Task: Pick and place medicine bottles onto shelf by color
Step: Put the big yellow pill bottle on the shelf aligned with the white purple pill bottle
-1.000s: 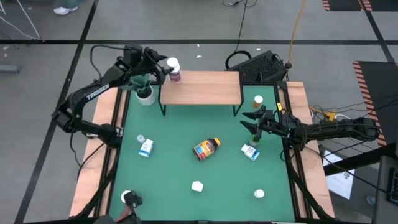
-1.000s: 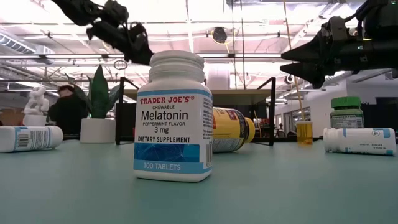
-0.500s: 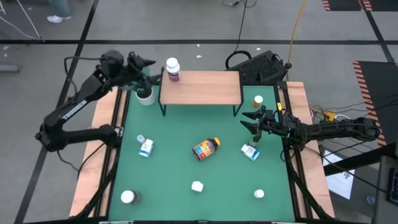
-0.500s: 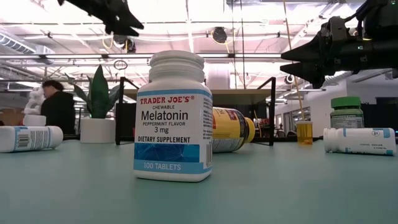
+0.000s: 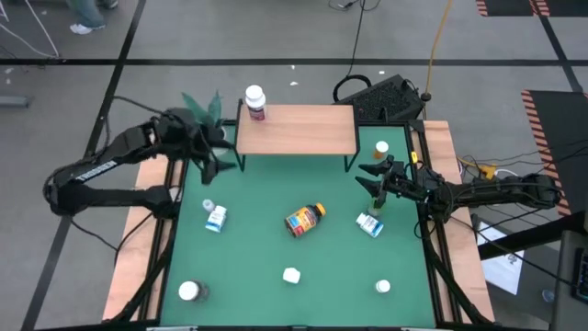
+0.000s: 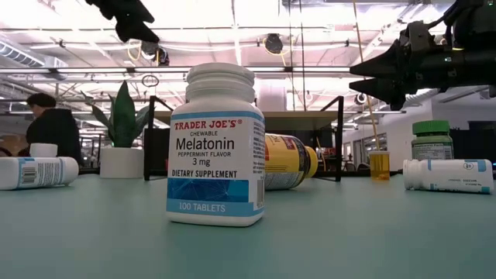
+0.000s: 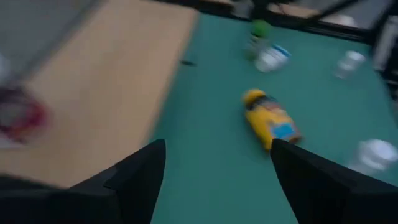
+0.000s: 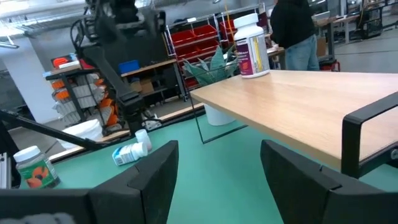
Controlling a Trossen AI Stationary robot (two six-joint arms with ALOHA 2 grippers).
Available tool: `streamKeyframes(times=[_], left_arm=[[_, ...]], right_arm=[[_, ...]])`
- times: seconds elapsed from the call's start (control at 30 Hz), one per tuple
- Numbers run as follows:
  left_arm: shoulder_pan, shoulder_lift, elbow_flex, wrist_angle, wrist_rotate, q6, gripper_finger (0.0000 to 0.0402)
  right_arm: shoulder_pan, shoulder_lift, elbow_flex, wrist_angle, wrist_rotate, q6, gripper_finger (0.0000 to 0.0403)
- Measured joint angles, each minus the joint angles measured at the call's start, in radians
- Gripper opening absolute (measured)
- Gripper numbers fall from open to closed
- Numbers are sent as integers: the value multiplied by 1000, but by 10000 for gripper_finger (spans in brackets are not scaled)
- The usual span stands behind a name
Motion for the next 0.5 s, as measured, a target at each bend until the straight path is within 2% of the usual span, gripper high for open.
streamKeyframes(times=[0.23, 0.37, 0.43, 0.5], left_arm=[[-268, 66, -195, 254, -87, -149, 269], [-370, 144, -318, 614, -183, -196, 262], [-404, 213, -366, 816, -199, -198, 263], [-422, 297, -374, 920, -198, -220, 269]], right_arm=[[0, 0, 0, 0, 0, 13, 224], [0, 0, 0, 11, 0, 21, 224], [0, 0, 0, 20, -6, 22, 224], [0, 0, 0, 24, -29, 25, 224]])
